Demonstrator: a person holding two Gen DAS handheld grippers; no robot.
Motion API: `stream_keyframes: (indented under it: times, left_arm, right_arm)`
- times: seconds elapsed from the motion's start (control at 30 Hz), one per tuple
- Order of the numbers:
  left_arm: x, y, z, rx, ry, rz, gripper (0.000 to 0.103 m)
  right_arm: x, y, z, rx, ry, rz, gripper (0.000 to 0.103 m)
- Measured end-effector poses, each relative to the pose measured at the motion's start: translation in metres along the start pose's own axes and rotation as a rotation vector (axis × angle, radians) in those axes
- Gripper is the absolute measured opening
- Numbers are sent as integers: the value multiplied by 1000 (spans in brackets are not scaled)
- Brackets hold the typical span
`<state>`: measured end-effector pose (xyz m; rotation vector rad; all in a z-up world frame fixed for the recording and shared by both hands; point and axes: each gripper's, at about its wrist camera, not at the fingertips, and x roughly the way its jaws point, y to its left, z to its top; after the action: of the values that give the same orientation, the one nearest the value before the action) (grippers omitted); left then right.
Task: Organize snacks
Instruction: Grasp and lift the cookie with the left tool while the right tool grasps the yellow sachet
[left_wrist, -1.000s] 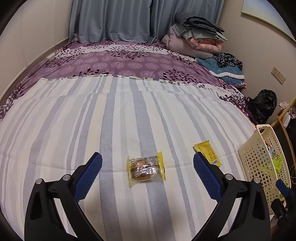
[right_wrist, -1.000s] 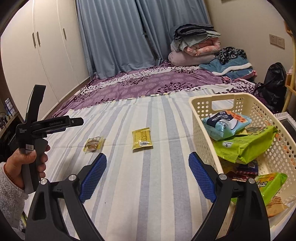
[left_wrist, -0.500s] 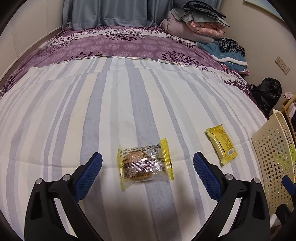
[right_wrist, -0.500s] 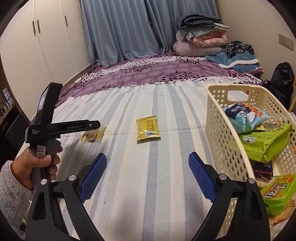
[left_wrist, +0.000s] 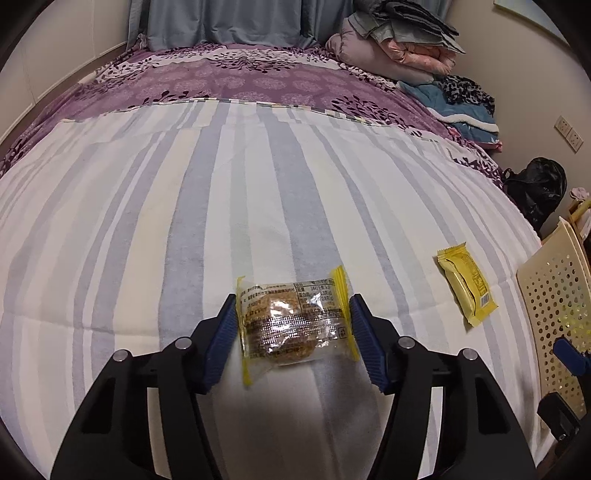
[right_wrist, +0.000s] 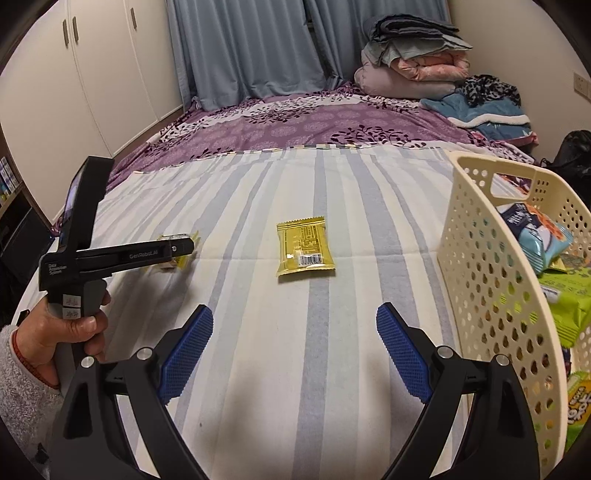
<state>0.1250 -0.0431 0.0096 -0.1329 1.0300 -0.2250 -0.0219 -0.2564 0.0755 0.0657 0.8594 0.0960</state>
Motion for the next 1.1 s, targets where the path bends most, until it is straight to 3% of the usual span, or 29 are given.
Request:
stream_keyframes:
  times: [0.6, 0.73, 0.8, 1.0, 1.1]
  left_arm:
    - [-31, 24, -1, -39, -66, -7, 58]
    - [-35, 27, -1, -45, -72, -10, 59]
    - [-37, 27, 0, -47, -74, -13, 58]
    - [-39, 27, 0, -49, -77, -21, 59]
    - [-40, 25, -1, -48, -78, -25, 59]
  right_arm:
    - [96, -2, 42, -43, 102, -74, 89]
    - [111, 2, 47, -55, 125, -102, 68]
    - [112, 3, 48, -64, 118, -112, 68]
    - [112, 3, 51, -74, 111, -130, 47]
    - [111, 2, 51, -70, 113, -131, 46]
